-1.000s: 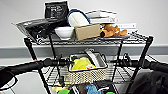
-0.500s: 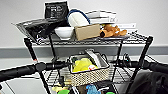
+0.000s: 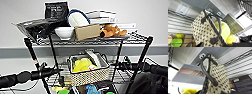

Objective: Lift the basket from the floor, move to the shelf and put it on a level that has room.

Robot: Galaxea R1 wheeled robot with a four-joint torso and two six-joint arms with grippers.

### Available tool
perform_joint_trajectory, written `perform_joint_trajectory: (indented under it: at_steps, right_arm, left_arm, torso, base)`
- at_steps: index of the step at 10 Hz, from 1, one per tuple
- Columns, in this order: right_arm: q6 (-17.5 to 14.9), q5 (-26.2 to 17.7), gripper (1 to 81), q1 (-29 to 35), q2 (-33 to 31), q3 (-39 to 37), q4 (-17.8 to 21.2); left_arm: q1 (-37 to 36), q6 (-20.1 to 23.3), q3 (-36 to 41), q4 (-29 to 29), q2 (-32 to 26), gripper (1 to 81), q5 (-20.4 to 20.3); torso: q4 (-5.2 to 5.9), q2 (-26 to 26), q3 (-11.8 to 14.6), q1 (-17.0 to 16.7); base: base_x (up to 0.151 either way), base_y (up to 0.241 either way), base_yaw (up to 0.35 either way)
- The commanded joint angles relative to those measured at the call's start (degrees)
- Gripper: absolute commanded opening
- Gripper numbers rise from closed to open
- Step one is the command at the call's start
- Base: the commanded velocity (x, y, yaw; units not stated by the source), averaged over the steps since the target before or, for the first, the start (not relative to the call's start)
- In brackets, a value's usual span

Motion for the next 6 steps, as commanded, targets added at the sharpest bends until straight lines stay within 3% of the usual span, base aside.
perform_joint_trajectory:
  at_steps: [1,6]
  right_arm:
    - [-0.24,2.77,81.1,-0.38,-7.19,7.11,0.38]
    - [-0.51,9.28,81.1,-18.40,-19.69,20.32,0.21]
  left_arm:
    - [6.36,0.71,7.41,1.12,-9.08,81.1,-3.65]
    - [27.19,0.72,12.80,8.67,-11.47,81.1,-11.14]
  torso:
    - [0.00,0.00,0.00,0.00]
    - [0.00,-0.02,0.05,-0.02]
  base:
    - [0.000,0.000,0.000]
    - [0.000,0.000,0.000]
